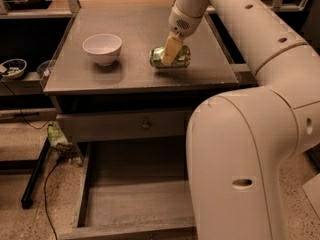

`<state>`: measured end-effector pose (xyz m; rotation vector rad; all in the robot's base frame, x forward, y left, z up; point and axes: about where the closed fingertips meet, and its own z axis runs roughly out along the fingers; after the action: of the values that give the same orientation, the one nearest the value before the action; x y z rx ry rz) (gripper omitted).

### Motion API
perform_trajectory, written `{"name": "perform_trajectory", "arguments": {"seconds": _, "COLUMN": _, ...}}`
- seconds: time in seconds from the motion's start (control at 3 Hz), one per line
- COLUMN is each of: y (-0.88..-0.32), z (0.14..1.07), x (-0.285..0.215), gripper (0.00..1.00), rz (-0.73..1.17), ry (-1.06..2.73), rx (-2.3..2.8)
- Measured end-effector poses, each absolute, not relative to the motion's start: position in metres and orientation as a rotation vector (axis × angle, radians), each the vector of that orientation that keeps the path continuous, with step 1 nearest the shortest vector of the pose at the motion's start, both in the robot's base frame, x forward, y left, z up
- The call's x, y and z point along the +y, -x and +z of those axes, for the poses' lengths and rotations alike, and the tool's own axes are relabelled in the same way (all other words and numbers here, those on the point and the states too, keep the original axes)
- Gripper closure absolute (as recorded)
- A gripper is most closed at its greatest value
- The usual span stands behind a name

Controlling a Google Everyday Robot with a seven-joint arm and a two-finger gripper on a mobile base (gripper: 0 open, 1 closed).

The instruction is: Pick green can from middle drawer and place on counter

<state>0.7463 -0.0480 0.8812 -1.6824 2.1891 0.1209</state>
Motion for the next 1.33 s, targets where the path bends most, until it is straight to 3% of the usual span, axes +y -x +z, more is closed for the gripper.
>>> {"name": "perform_trajectory", "arguments": {"seconds": 1.33, "y": -0.745, "z": 0.857, "x": -0.050, "gripper": 1.00, "rz": 0.227, "ry": 1.661, "rx": 2.199}}
